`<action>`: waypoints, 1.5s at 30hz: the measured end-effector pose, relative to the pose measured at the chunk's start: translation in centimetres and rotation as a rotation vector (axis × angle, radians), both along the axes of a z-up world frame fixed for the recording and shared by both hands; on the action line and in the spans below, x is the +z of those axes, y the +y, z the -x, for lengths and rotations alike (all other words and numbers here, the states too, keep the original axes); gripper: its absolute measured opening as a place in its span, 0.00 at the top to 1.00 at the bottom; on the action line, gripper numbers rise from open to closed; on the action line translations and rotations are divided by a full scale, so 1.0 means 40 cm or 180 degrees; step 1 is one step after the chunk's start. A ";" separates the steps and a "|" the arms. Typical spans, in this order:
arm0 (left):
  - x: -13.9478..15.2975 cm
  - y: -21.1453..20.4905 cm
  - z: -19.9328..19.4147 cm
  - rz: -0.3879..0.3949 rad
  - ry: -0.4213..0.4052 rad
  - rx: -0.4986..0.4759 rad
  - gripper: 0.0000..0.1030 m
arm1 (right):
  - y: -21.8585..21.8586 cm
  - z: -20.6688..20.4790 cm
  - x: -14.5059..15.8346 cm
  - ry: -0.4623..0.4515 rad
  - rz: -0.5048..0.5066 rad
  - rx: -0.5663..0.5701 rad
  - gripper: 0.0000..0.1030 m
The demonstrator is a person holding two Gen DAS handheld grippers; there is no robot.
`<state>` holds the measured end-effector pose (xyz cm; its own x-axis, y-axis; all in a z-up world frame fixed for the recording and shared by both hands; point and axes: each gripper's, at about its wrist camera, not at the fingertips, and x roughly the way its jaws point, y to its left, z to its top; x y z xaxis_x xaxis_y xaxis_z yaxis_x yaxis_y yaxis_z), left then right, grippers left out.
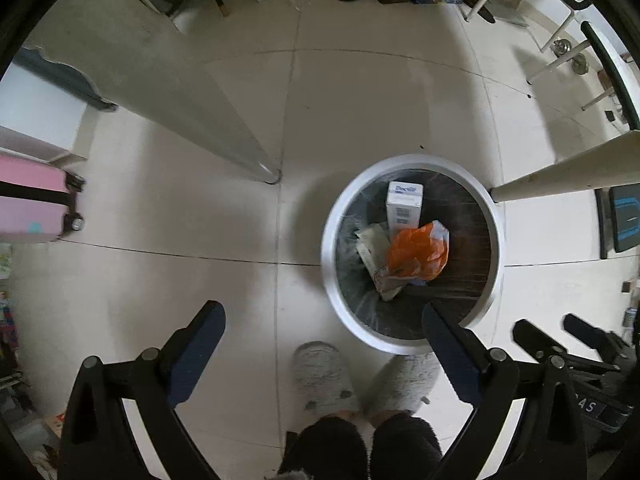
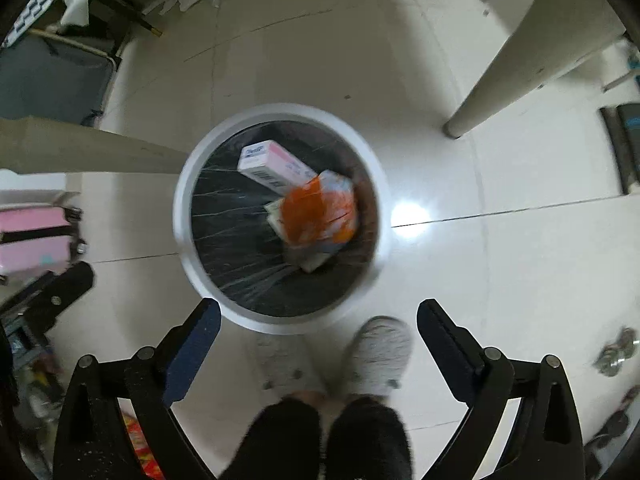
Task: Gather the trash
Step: 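Carry the wrapper and orange bag over the bin and release both, then move both tools back over the table toward the remaining items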
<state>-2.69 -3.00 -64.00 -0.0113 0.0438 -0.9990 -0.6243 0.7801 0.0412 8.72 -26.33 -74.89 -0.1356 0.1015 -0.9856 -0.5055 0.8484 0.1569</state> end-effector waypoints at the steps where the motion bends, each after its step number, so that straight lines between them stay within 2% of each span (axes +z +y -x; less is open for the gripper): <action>1: 0.013 -0.004 0.002 -0.0038 0.0015 -0.0004 0.03 | -0.002 0.002 0.030 -0.0068 0.0036 0.0023 0.03; 5: 0.051 -0.019 0.011 -0.0105 0.0069 -0.0015 0.03 | -0.013 0.003 0.088 -0.0271 0.0226 0.0050 0.03; 10: 0.101 -0.050 0.020 -0.0097 0.0069 -0.0006 0.03 | -0.033 0.006 0.160 -0.0377 0.0328 0.0090 0.03; 17: 0.189 -0.086 0.039 -0.0030 0.0073 0.0021 0.03 | -0.050 0.021 0.291 -0.0440 0.0303 0.0113 0.03; 24: 0.328 -0.117 0.058 -0.0014 0.0046 0.0019 0.03 | -0.060 0.057 0.468 -0.0507 0.0223 0.0158 0.03; 30: 0.487 -0.135 0.080 -0.0045 -0.0013 -0.0023 0.03 | -0.074 0.092 0.668 -0.0507 0.0089 0.0080 0.03; 35: 0.666 -0.118 0.080 -0.0216 -0.0112 -0.0110 0.03 | -0.084 0.098 0.859 -0.0503 -0.0062 -0.0086 0.03; 37: 0.744 -0.101 0.065 -0.0282 -0.0232 -0.0124 0.03 | -0.085 0.086 0.952 -0.0530 -0.0163 -0.0177 0.03; 40: 0.834 -0.066 0.012 -0.0456 -0.0408 -0.0155 0.03 | -0.082 0.037 1.093 -0.0569 -0.0351 -0.0345 0.03; 43: 0.905 -0.023 -0.069 -0.0696 -0.0549 -0.0206 0.02 | -0.063 -0.044 1.189 -0.0595 -0.0450 -0.0427 0.03; 45: 0.943 0.005 -0.149 -0.0844 -0.0617 -0.0348 0.00 | -0.039 -0.109 1.228 -0.0593 -0.0455 -0.0397 0.03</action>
